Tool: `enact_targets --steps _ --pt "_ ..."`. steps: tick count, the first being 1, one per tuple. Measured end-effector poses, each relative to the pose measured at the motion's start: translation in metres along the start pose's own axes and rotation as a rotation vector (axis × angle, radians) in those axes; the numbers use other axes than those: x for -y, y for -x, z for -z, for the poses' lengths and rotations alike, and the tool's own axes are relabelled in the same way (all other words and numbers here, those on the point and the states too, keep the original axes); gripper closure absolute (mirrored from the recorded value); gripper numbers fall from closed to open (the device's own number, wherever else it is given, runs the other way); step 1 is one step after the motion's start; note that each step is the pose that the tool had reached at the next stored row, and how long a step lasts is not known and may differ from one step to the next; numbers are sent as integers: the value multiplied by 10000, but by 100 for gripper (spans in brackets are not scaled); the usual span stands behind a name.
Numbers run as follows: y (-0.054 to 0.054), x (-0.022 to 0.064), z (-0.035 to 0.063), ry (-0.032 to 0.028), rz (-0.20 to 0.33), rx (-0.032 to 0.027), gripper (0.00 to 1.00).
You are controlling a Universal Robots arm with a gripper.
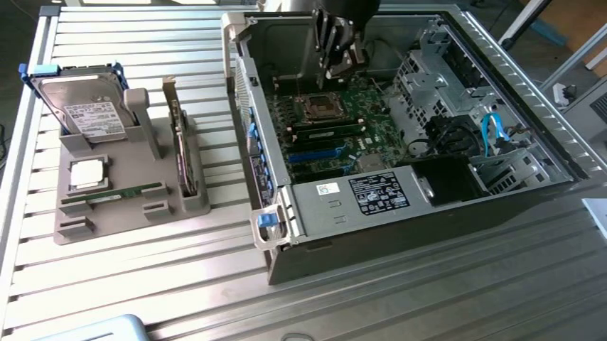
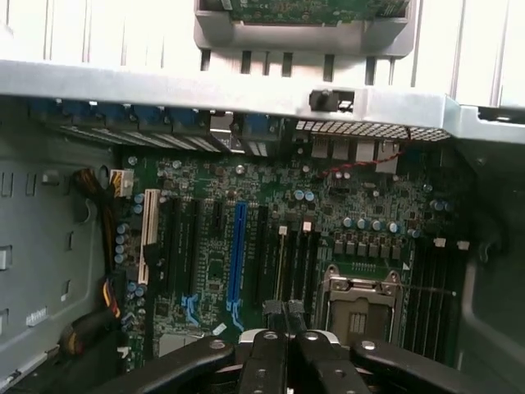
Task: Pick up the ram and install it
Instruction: 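Press down the ram until it locks into place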
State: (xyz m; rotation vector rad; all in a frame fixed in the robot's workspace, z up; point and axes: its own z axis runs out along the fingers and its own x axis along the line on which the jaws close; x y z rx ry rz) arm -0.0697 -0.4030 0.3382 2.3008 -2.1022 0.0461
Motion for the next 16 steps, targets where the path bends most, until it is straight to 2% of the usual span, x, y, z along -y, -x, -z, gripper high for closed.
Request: enact_targets --steps 1,4,10,16 --pt "-3 29 0 2 0 0 89" --pt "-22 238 3 26 2 2 89" --pt "-40 435 5 52 2 5 89" --pt "-41 453 5 53 2 5 89"
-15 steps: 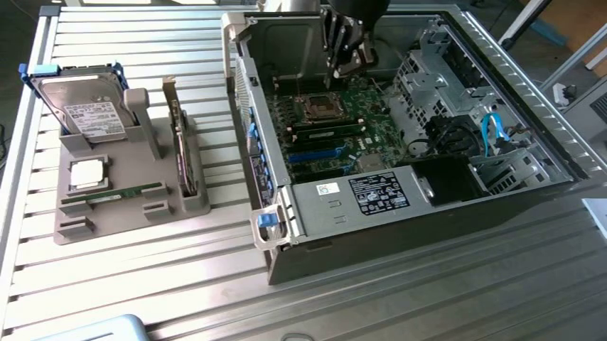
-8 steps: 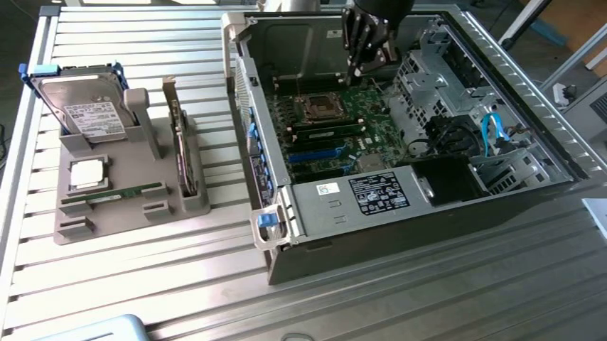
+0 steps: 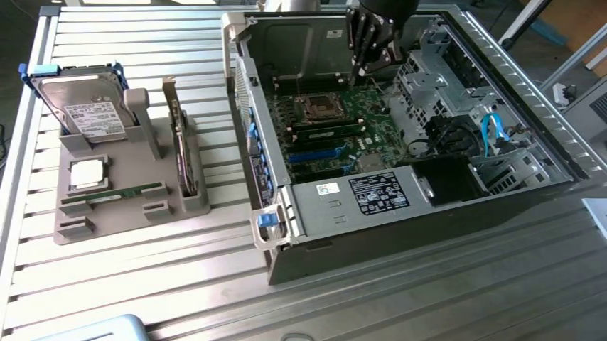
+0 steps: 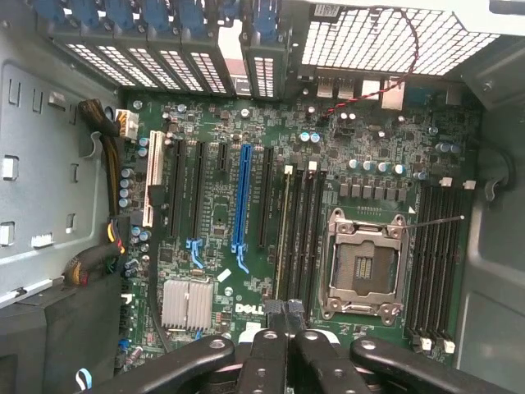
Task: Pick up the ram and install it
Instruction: 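Press down the ram until it locks into place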
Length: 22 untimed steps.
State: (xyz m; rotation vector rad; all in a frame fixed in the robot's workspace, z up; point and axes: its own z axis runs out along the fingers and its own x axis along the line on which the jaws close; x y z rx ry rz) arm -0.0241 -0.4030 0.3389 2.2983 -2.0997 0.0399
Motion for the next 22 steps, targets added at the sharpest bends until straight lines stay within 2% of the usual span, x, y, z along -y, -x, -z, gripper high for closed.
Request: enact_targets --steps 12,22 --pt "0 0 0 5 -112 0 89" --pt "0 0 -9 100 -2616 9 89"
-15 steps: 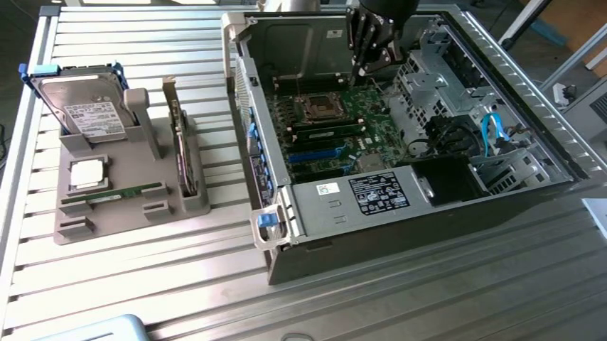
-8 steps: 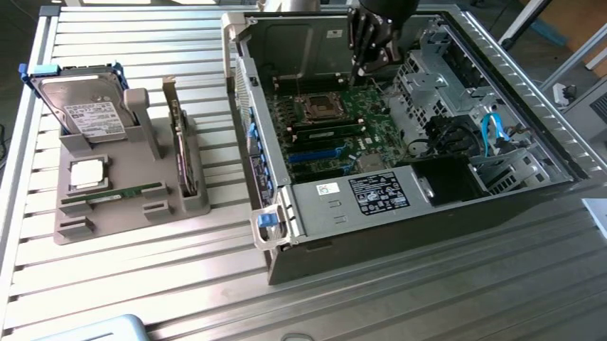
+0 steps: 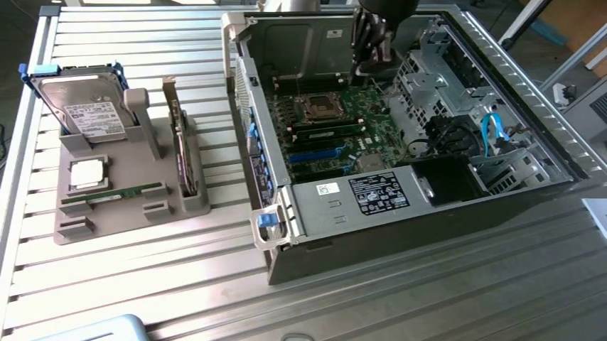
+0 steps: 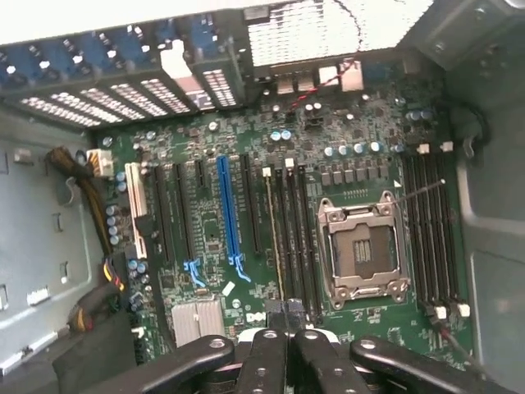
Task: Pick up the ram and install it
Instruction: 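Press down the ram until it locks into place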
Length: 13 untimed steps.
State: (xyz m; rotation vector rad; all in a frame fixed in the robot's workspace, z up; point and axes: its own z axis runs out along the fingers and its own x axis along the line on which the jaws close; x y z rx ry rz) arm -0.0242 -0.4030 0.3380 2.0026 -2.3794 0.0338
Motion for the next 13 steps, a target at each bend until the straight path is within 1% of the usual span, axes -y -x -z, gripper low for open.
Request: enact_targets --steps 2,4,5,7,10,11,12,13 --pt "0 0 -2 23 -610 2 89" --pt "0 0 -3 38 -1008 4 89" --pt "0 0 -5 51 -1340 5 89" --pt "0 0 -6 65 -1711 6 89" --pt "0 0 -9 104 -2729 9 89" --pt "0 0 -10 109 -2859 10 89" --pt "0 0 -10 119 -3131 11 89" --pt "0 0 -12 134 -3530 12 89"
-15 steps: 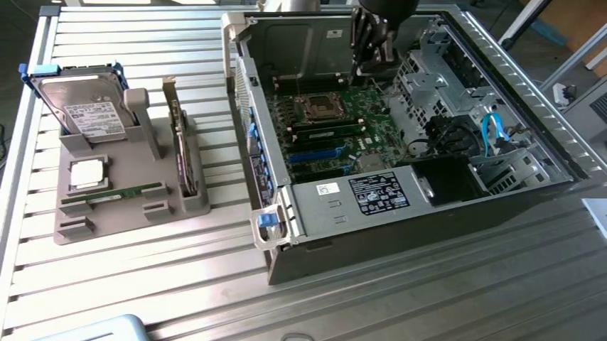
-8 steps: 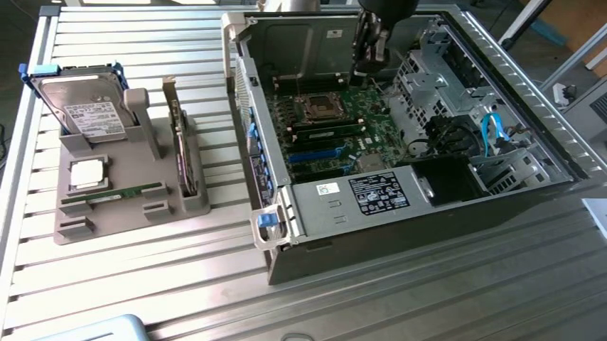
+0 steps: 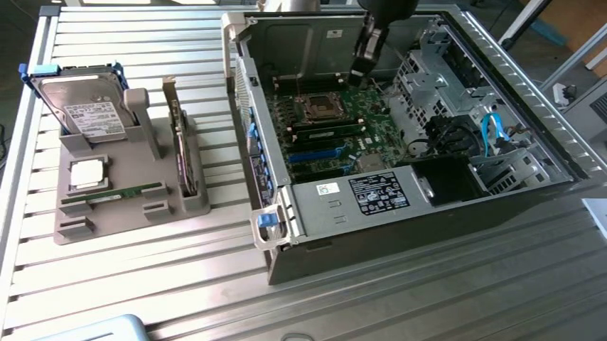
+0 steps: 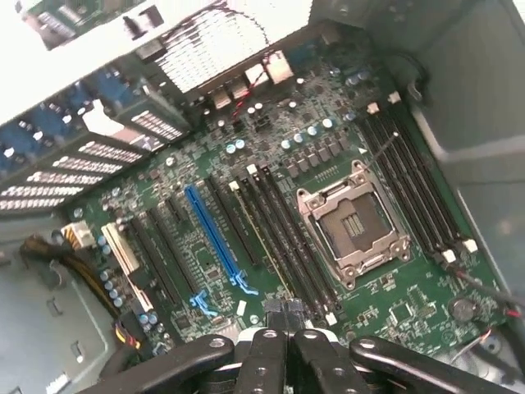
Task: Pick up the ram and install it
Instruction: 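Press down the ram until it locks into place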
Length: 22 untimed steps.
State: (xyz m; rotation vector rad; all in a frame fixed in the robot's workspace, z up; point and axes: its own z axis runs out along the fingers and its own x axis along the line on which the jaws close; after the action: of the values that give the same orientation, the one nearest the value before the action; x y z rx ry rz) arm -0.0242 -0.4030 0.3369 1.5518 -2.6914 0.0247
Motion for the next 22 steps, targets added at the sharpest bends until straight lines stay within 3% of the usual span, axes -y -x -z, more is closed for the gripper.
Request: enact_targets --steps 4,7,17,22 --pt "0 0 -7 68 -1796 7 89" --pt "0 0 -10 98 -2566 10 89" --pt "1 0 -27 248 -6518 23 89" --pt "1 0 -32 293 -7694 28 89"
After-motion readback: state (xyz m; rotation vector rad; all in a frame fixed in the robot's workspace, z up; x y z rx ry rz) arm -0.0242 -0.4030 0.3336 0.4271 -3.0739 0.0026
